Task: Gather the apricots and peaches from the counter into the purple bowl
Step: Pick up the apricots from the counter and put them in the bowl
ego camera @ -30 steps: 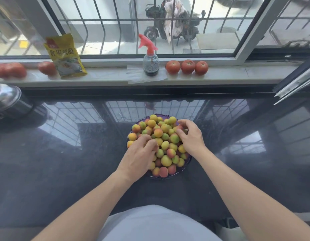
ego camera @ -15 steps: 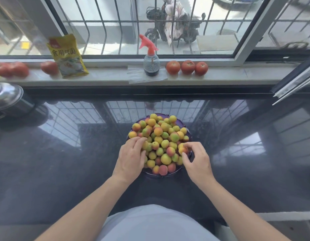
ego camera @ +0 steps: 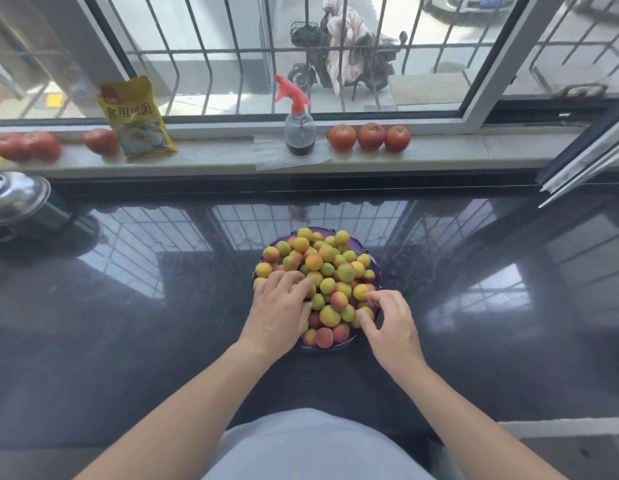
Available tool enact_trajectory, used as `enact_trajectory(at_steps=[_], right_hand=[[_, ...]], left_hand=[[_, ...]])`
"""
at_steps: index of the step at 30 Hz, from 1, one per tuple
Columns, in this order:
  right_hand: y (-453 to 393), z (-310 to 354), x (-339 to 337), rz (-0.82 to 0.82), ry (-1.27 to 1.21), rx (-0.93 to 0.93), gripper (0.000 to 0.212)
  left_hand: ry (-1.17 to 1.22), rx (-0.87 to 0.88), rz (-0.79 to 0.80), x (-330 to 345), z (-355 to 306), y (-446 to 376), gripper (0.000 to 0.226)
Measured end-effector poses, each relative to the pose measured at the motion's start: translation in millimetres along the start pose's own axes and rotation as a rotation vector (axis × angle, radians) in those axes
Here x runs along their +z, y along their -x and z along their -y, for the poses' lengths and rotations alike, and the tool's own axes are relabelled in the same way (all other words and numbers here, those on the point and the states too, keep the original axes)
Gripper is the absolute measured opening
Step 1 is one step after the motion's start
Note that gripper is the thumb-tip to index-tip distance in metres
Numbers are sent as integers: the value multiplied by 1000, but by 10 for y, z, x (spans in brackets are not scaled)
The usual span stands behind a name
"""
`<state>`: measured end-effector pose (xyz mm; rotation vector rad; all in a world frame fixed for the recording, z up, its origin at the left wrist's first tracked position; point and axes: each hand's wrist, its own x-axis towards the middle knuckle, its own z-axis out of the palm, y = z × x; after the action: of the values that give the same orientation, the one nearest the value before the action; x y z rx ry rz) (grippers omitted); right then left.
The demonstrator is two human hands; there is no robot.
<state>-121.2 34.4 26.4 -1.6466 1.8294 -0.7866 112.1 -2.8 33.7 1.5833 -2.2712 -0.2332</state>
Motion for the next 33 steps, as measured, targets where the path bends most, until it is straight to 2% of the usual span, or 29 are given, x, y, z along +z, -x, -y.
enact_trajectory(at_steps=[4, 8, 12, 15, 19, 22, 25, 28, 30, 33], right_hand=[[-12, 8, 11, 15, -14, -10, 22], [7, 16, 13, -23, 29, -36, 22], [1, 91, 80, -32, 216, -251, 32], [-66, 192, 157, -18, 333, -320, 38], [-173, 278, 187, -36, 377, -316, 33], [-178, 322, 167, -59, 297, -337, 21], [-102, 436, 176, -38, 212, -448, 10], [-38, 520, 191, 1, 86, -432, 12], [-20, 512, 180, 7, 18, -383, 15], [45, 415, 191, 30, 40, -406, 20]], left_hand=[[-10, -32, 29, 14, -23, -98, 39], [43, 91, -16, -6, 115, 55, 29], [7, 222, 7, 7, 199, 319, 28], [35, 187, 12, 9, 183, 374, 38], [51, 116, 33, -7, 177, 373, 43], [22, 74, 19, -17, 157, 385, 36], [12, 6, -7, -15, 120, 353, 31], [46, -30, -4, -4, 87, 306, 25], [75, -86, -17, -17, 109, 302, 29], [72, -154, -33, -53, 229, 374, 26]])
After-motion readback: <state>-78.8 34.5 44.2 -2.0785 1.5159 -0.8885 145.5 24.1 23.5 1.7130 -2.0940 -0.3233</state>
